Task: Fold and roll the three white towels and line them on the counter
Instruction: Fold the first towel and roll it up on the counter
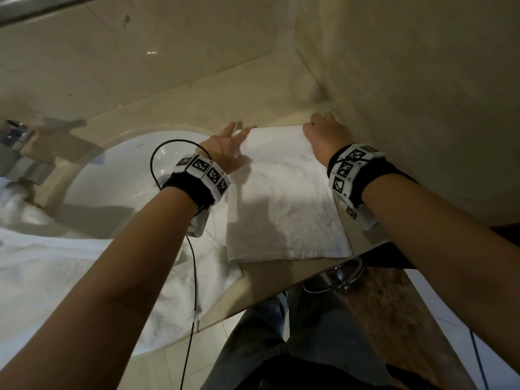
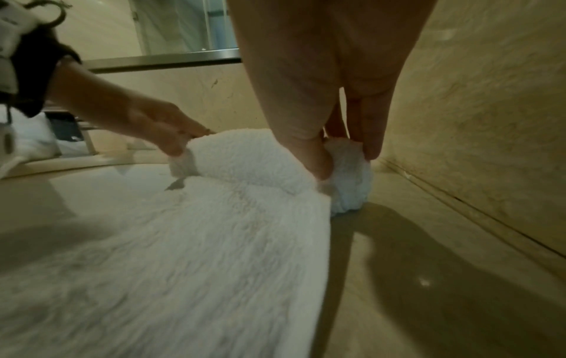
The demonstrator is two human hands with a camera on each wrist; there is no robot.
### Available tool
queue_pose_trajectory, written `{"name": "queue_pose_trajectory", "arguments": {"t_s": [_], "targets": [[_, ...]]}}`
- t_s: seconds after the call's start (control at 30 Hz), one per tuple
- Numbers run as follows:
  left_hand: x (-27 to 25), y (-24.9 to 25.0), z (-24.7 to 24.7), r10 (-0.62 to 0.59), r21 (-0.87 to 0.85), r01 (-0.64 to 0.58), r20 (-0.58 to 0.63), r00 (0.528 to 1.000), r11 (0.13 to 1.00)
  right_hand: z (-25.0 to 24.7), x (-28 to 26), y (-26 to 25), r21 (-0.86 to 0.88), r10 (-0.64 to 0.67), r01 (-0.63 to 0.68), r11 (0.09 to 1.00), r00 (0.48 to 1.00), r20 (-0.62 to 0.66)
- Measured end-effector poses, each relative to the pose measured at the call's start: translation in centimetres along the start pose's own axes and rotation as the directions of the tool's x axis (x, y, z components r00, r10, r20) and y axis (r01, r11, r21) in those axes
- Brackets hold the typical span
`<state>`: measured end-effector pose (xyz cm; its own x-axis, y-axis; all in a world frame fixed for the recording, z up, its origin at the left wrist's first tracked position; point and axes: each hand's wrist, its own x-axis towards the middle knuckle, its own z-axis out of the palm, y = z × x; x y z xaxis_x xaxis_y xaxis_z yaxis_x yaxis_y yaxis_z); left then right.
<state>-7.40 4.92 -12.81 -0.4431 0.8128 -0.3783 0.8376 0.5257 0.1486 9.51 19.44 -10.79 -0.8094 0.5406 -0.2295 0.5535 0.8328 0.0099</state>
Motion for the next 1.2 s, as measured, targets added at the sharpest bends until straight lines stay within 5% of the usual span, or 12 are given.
{"name": "queue_pose_trajectory", "arguments": {"t_s": [0.17,0.4,0.63,0.77,0.97,1.2], "targets": [[-0.9,0.2,-0.2,0.012,0.16,-0.008,-0.027,1.0,0.987,0.2,-1.1,-0.5,-0.035,0.016,-0.015,0.999,0.998,0.058],[-1.9,0.4,-0.1,0.135,0.131,-0.115,-0.157,0.978,0.985,0.2,-1.7,-0.1,0.08,0.037,-0.038,0.996,0.999,0.016],[-2.5,1.9,-0.3,0.125,0.244,-0.095,-0.111,0.986,0.965,0.6,-3.0,-1.2,0.047,0.035,-0.036,0.998,0.999,0.014],[-3.2,1.6,0.5,0.121,0.154,-0.107,-0.084,0.989,0.982,1.5,-3.9,-1.9,-0.005,0.02,-0.02,1.0,1.0,-0.022],[-4.3,1.2,1.0,0.112,-0.042,-0.12,-0.162,0.98,0.992,1.0,-4.3,-1.2,0.137,-0.008,-0.008,0.991,0.993,0.117],[-3.5,0.5,1.1,0.133,-0.112,-0.16,-0.214,0.968,0.981,0.1,-4.1,-0.4,0.123,0.101,-0.116,0.986,0.987,0.121]]}}
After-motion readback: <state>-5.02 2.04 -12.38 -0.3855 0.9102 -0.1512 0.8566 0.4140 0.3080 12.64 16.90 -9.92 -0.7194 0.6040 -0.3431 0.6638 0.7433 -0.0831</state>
